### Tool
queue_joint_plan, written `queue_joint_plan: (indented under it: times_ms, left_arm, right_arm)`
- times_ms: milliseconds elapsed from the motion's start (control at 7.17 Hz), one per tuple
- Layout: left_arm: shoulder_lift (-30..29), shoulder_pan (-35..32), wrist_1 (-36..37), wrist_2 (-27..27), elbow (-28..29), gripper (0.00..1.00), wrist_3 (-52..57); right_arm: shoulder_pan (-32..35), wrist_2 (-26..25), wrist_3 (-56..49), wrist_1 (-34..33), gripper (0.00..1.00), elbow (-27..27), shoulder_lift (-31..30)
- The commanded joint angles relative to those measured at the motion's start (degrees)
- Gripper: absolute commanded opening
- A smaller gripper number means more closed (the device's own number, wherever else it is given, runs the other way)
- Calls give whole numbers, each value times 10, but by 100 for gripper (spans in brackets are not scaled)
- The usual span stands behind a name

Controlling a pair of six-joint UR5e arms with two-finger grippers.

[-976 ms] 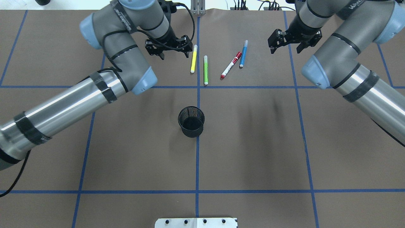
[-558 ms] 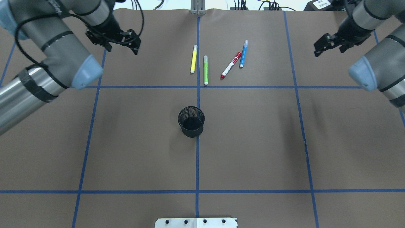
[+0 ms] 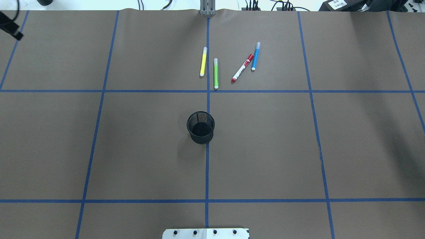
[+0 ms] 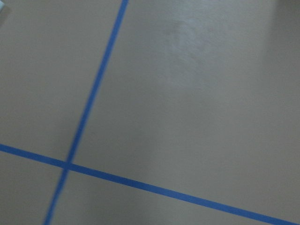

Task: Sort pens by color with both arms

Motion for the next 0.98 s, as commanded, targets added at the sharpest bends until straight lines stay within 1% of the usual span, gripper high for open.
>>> queue_joint_plan:
  times_ms: [0,139,279,418,558,697,836]
  left_arm:
    - [25,-104,-4,-21,116,100,152]
    - [28,-125,3,-20,135,100,162]
    - [54,-135,3,-19,129,100,161]
    - [91,-136,1,-19,100,100,161]
    - [151,-138,-1,-19,30,100,120]
    - [203,-138,1,-20,-28,100,64]
    - [242,-138,1,-20,-61,100,58]
  right_arm:
    - [72,26,-45,1,100,-5,-59]
    - [85,25,-44,0,100,-5,-77]
    - [86,22,-38,1,100,-5,-87]
    - [86,21,-33,-1,100,-3,-87]
    - [85,21,-31,-1,100,-3,-88]
    - [86,22,-23,-3,100,-3,-89]
    - [85,25,-5,-3,100,-1,-89]
